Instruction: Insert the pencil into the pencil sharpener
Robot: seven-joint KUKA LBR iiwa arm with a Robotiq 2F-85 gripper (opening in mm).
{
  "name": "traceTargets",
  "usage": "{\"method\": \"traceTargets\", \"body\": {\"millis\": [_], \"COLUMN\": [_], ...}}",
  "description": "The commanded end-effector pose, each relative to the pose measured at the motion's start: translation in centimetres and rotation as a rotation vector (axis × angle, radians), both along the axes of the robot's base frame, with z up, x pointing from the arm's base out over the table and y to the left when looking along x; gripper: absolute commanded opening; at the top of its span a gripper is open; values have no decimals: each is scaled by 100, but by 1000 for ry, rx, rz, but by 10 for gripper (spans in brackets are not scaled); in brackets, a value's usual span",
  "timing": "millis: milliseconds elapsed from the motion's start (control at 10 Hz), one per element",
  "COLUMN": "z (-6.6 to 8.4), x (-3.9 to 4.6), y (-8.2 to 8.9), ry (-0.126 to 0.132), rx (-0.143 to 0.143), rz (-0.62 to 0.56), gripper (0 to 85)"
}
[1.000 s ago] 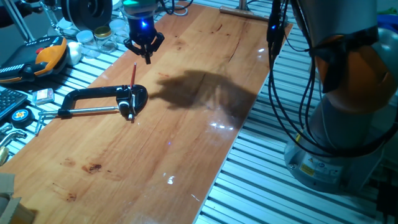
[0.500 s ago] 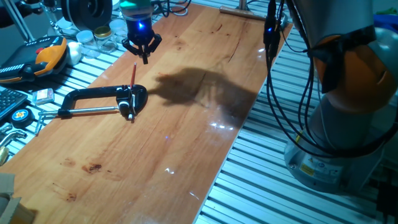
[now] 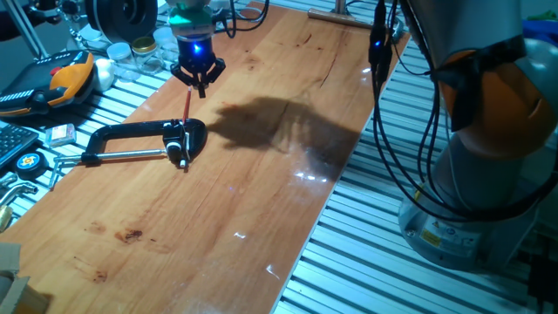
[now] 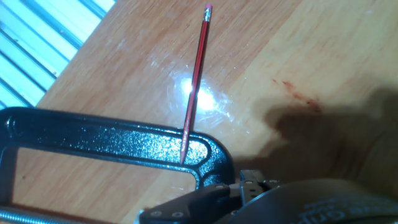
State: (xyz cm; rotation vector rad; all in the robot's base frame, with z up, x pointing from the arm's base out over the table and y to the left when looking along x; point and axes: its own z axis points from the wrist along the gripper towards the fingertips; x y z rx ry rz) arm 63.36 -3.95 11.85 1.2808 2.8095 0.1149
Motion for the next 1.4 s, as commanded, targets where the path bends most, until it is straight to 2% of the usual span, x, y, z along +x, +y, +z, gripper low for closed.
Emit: {"method": "traceTargets", "body": {"millis": [0,400,600,800,900,1100,1300], "z": [-26,-151,-175,-233,-254,-255,-255], "x": [7,35,59,56,59,60,60], "y": [-2,-29,-25,-29,-34,-36,-36], "ry": [0,-2,10,12,10,10,32], "rx": [0,2,-8,-7,-4,19,18], "rz": [-2,-3,-3,-6,-3,10,28], "gripper": [0,0,0,0,0,0,0]}}
